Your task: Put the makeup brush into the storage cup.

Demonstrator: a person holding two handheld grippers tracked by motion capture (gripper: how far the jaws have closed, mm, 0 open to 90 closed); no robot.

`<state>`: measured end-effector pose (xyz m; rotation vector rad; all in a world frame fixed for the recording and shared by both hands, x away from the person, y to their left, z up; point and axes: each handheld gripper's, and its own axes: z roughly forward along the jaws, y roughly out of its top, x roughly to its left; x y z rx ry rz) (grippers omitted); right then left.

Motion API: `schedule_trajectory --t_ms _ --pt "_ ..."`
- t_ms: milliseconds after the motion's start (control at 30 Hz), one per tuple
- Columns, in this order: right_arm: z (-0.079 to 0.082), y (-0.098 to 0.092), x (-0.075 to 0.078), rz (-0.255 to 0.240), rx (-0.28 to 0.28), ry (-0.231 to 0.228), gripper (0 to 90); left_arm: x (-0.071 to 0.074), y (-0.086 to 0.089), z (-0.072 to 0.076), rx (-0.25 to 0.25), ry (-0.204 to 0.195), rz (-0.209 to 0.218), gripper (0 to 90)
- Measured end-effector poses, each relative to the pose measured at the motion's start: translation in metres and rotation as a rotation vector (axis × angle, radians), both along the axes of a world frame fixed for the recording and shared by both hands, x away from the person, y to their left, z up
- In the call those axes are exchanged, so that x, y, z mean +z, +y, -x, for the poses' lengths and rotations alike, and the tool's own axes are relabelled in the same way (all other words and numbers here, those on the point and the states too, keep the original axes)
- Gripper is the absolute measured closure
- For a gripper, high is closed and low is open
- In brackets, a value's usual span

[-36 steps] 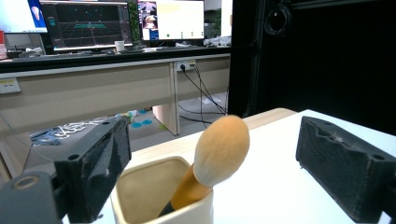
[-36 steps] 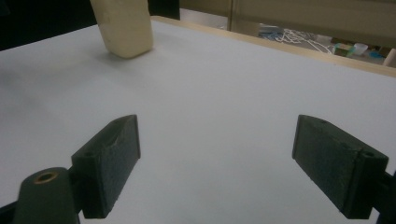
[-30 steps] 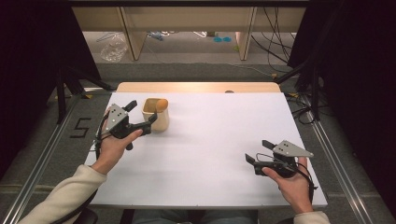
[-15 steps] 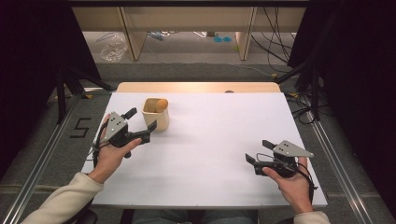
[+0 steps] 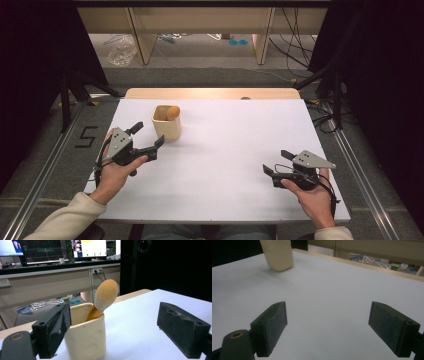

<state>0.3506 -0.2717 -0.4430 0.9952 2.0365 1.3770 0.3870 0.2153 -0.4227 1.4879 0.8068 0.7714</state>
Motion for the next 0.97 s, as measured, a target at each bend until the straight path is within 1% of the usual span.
schedule_trajectory --t_ms 33,67,167,200,233,267,300,333,367,467,533,567,600,633,667,700,733,767,800,833,867,900,933,967 --pt "0.0013 -0.0001 0.0007 0.002 -0.004 0.022 16.1 -0.0012 -0.0002 0.0015 -0.002 0.002 0.007 11.7" --pt "0.0013 -0.0004 0.0008 0.003 -0.001 0.026 16.1 -0.0017 0.0002 0.0031 0.000 0.003 0.000 11.8" --pt "0.0011 -0.0003 0.0007 0.003 -0.002 0.024 16.1 -0.0020 -0.0001 0.0060 -0.006 -0.007 0.000 11.7" --pt "0.0011 -0.0002 0.0006 0.006 -0.005 0.020 16.1 -0.0017 -0.0002 0.0065 -0.010 -0.011 -0.002 11.7" --pt "0.0005 -0.0005 0.0005 0.010 -0.005 0.006 16.1 -0.0013 -0.0006 0.0071 -0.010 -0.010 0.001 11.7" --pt "0.0008 0.0004 0.0000 -0.005 0.001 0.018 16.1 -0.0009 -0.0010 0.0074 -0.010 -0.015 0.002 11.7" --pt "0.0017 -0.0007 0.0012 0.010 -0.004 0.025 16.1 -0.0004 -0.0007 0.0080 -0.010 -0.015 -0.010 11.7" --pt "0.0015 -0.0006 0.0008 0.005 -0.005 0.020 16.1 -0.0003 -0.0003 0.0079 -0.005 -0.023 -0.015 11.7" --pt "0.0016 -0.0007 0.0009 0.005 -0.005 0.020 16.1 0.0000 0.0011 0.0069 -0.010 -0.032 -0.025 11.8" --pt "0.0015 -0.0007 0.0009 0.004 -0.004 0.018 16.1 -0.0016 0.0017 0.0053 0.000 -0.021 0.003 11.9" --pt "0.0013 -0.0001 0.0006 0.003 -0.006 0.014 16.1 -0.0023 0.0031 0.0050 -0.002 -0.019 -0.005 12.0" --pt "0.0013 -0.0001 0.0007 0.002 -0.005 0.012 16.1 -0.0030 0.0031 0.0052 -0.001 -0.013 -0.001 12.1" --pt "0.0015 -0.0005 0.0010 0.005 -0.003 0.016 16.1 -0.0032 0.0038 0.0052 0.001 -0.012 -0.005 12.1" --pt "0.0012 -0.0002 0.0006 -0.003 -0.006 0.006 16.1 -0.0033 0.0041 0.0051 0.002 -0.014 0.002 12.1" --pt "0.0020 -0.0003 0.0014 -0.008 -0.001 0.024 16.1 -0.0026 0.0057 0.0050 0.001 -0.020 -0.009 12.1" --pt "0.0015 -0.0002 0.0008 -0.013 0.003 0.015 16.1 -0.0020 0.0067 0.0055 0.005 -0.016 -0.011 12.1" --pt "0.0011 -0.0001 0.0005 -0.017 0.007 0.007 16.1 -0.0021 0.0068 0.0052 0.002 -0.019 0.000 12.0" --pt "0.0009 -0.0004 0.0006 -0.014 0.006 0.001 16.1 -0.0024 0.0067 0.0056 0.002 -0.013 0.011 12.0" --pt "0.0010 -0.0002 0.0007 -0.015 0.005 0.002 16.1 -0.0024 0.0074 0.0064 0.003 -0.007 0.005 12.0" --pt "0.0015 -0.0005 0.0013 -0.013 0.007 0.009 16.1 -0.0022 0.0087 0.0063 0.002 -0.012 -0.011 12.0" --pt "0.0016 -0.0007 0.0017 -0.013 0.009 0.008 16.1 -0.0023 0.0085 0.0067 -0.003 -0.009 -0.006 11.9" --pt "0.0019 -0.0013 0.0024 -0.002 0.003 0.008 16.1 -0.0027 0.0071 0.0074 -0.002 -0.004 0.014 11.9" --pt "0.0012 -0.0016 0.0023 0.003 0.004 -0.007 16.1 -0.0022 0.0068 0.0081 -0.003 -0.005 0.014 11.9" --pt "0.0013 -0.0015 0.0025 0.004 0.003 -0.010 16.1 -0.0015 0.0072 0.0089 -0.007 -0.005 0.003 11.9"
